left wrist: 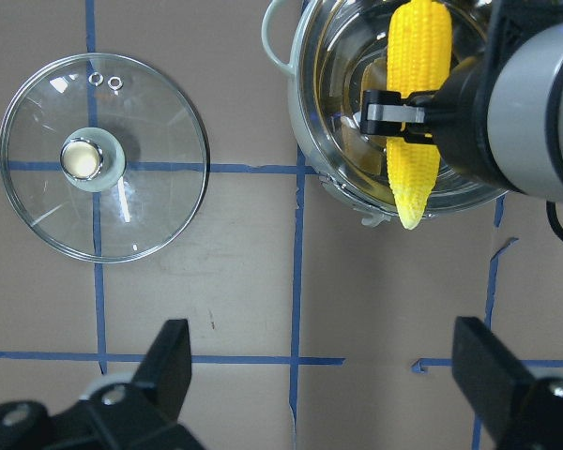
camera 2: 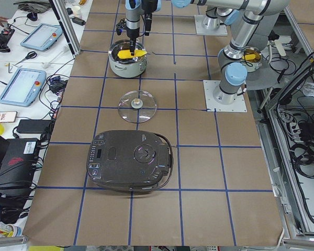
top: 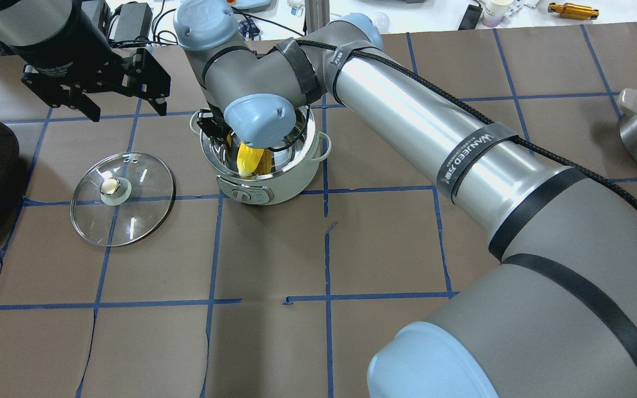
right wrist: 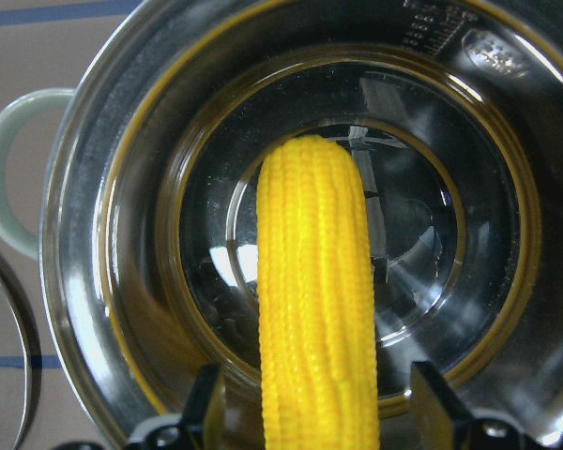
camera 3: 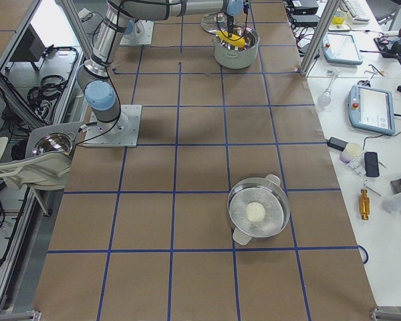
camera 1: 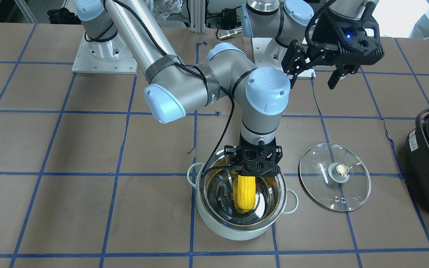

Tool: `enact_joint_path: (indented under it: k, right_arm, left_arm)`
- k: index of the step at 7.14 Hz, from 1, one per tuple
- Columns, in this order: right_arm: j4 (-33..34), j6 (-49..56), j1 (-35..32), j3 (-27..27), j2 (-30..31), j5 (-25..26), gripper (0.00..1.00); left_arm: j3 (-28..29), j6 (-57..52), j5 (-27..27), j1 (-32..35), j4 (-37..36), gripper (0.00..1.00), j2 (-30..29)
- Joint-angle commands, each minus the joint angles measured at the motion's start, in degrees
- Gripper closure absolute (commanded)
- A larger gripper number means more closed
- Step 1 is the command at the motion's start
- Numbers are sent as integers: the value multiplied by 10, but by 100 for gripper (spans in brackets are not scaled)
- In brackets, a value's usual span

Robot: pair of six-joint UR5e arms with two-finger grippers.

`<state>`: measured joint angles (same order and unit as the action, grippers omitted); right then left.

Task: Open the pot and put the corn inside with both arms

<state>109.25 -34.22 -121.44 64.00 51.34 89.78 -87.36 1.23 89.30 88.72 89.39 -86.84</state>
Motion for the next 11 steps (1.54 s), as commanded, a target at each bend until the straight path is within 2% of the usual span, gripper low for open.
enact_joint_path:
  k: [1,4,9,10,11]
  right_arm:
    - [-3,8,17,3,30,2,0]
    - [-60,101,96,12,91,3,0]
    - [-282,252,280,19,231,8,0]
    - [-300,267,296,57,273,10,0]
    - [-295,268,300,118,319,11,0]
  left_arm:
    - [0,0,0,1,0,0,0]
    - [0,0,0,0,0,0,0]
    - [0,0,2,0,1,0,0]
    - [0,0,2,0,2,0,0]
    - [0,0,1,1,1,0,0]
